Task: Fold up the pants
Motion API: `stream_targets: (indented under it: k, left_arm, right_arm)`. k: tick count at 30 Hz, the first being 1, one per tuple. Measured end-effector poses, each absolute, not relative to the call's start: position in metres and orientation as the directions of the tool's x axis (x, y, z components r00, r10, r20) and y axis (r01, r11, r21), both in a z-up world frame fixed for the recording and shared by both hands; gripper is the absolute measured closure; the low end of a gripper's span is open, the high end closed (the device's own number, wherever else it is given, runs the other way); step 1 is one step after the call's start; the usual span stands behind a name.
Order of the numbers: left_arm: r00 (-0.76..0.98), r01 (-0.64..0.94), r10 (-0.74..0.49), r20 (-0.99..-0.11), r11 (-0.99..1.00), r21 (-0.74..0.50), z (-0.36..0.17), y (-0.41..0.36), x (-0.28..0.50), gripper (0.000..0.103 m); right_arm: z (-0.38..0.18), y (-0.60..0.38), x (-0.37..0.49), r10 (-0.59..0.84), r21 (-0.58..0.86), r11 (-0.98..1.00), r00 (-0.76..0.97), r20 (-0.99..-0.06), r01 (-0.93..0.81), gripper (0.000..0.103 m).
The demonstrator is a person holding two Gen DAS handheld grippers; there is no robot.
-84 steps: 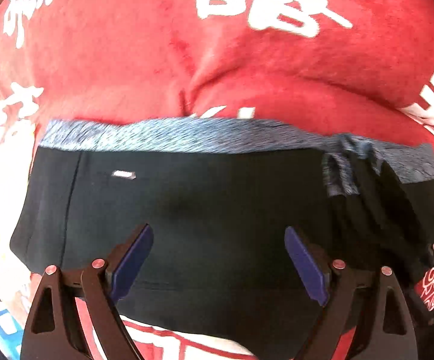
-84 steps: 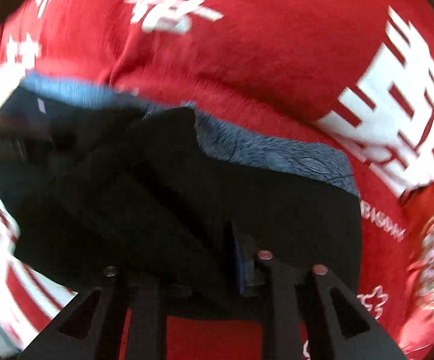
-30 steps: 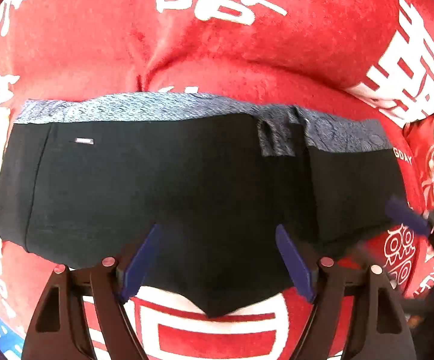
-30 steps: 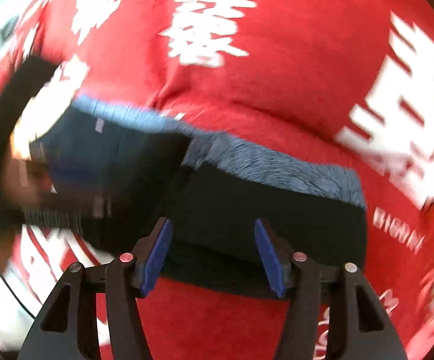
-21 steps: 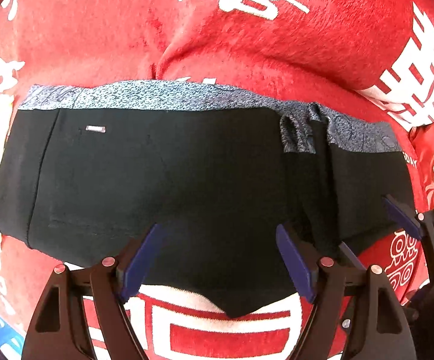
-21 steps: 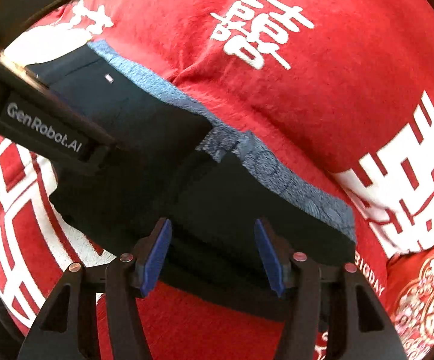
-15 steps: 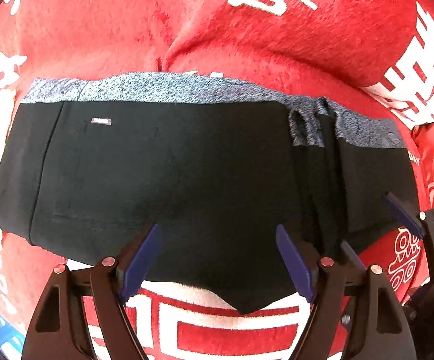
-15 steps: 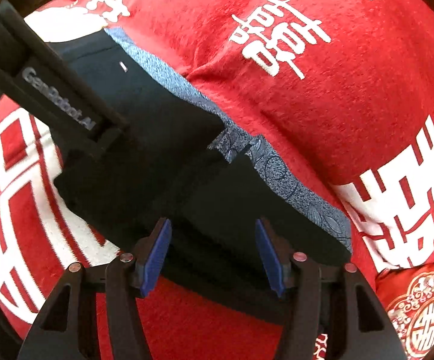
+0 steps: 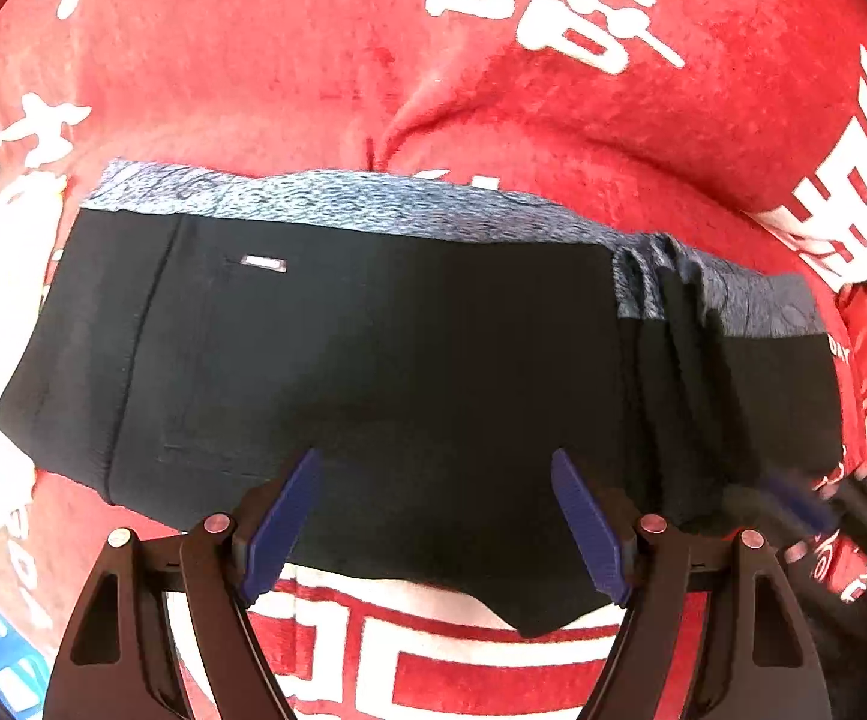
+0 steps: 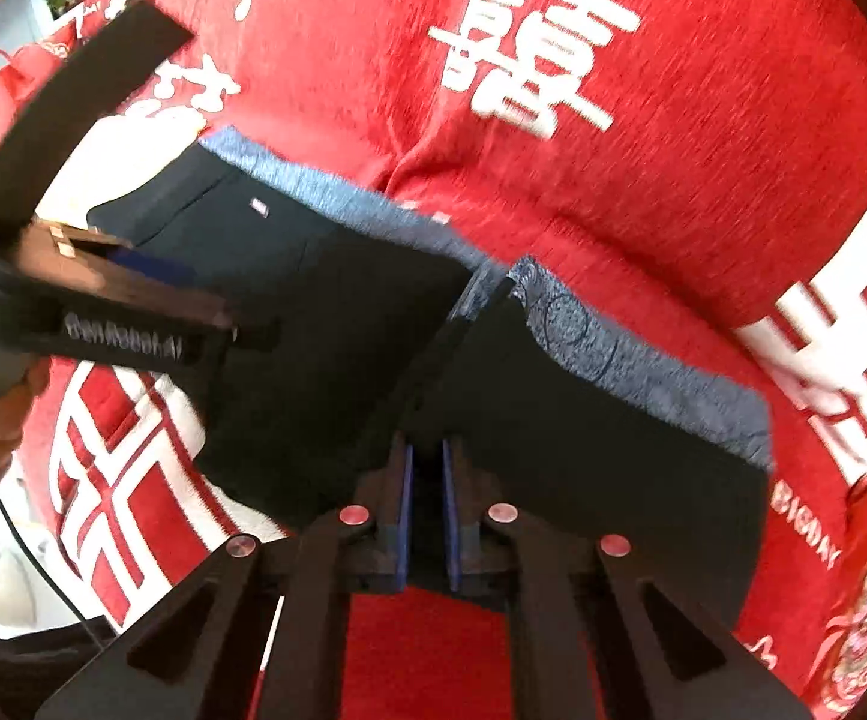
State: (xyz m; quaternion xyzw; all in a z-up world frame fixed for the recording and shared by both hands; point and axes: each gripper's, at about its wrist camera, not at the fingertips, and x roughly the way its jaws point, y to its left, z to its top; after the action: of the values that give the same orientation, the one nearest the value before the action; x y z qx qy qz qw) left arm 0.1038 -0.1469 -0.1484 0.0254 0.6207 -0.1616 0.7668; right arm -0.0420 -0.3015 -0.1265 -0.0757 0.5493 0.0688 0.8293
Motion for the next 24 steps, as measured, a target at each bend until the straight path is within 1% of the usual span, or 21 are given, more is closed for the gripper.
stream_targets:
  k: [4, 7, 9, 11, 12, 15, 17, 19, 22, 24]
  left_arm:
    - [0.154, 0.270, -0.184, -0.971, 0.953, -0.138, -0.150, -0.146, 0.107, 0.024]
    - [0.143, 0.280, -0.174, -0.974, 0.951, -0.129, -0.150, -0.152, 0.106, 0.024]
    - [0.146, 0.296, -0.173, -0.974, 0.947, -0.124, -0.144, -0.162, 0.105, 0.024]
    - [0.155, 0.321, -0.197, -0.968, 0.937, -0.139, -0.133, -0.179, 0.107, 0.024]
    - [0.159, 0.333, -0.211, -0.965, 0.931, -0.149, -0.128, -0.187, 0.107, 0.024]
    - [0.179, 0.394, -0.258, -0.949, 0.903, -0.172, -0.115, -0.225, 0.110, 0.024]
    - [0.177, 0.439, -0.280, -0.944, 0.880, -0.179, -0.113, -0.257, 0.111, 0.024]
    - [0.173, 0.464, -0.295, -0.940, 0.866, -0.187, -0.116, -0.280, 0.112, 0.024]
    - [0.158, 0.479, -0.296, -0.942, 0.857, -0.190, -0.128, -0.308, 0.113, 0.024]
    - [0.152, 0.473, -0.285, -0.946, 0.862, -0.184, -0.139, -0.316, 0.118, 0.024]
  right_arm:
    - [-0.153, -0.294, -0.045, 0.031, -0.035, 0.981, 0.337, -0.941, -0.188, 0.093]
    - [-0.151, -0.294, -0.050, 0.035, -0.032, 0.983, 0.355, -0.934, -0.182, 0.088]
    - [-0.141, -0.301, -0.054, 0.068, 0.005, 0.984, 0.352, -0.933, -0.178, 0.079]
    - [-0.124, -0.319, -0.057, 0.138, 0.092, 0.986, 0.363, -0.922, -0.140, 0.072]
    - [-0.113, -0.337, -0.060, 0.149, 0.126, 0.988, 0.388, -0.910, -0.084, 0.072]
    - [-0.096, -0.396, -0.059, 0.091, 0.158, 0.980, 0.430, -0.898, 0.123, 0.072]
    - [-0.098, -0.449, -0.055, 0.046, 0.182, 0.940, 0.421, -0.906, 0.289, 0.072]
    - [-0.111, -0.504, -0.050, 0.045, 0.229, 0.873, 0.396, -0.917, 0.430, 0.072]
    - [-0.128, -0.551, -0.045, 0.074, 0.279, 0.820, 0.390, -0.918, 0.500, 0.068]
    - [-0.143, -0.573, -0.043, 0.165, 0.369, 0.783, 0.405, -0.899, 0.501, 0.064]
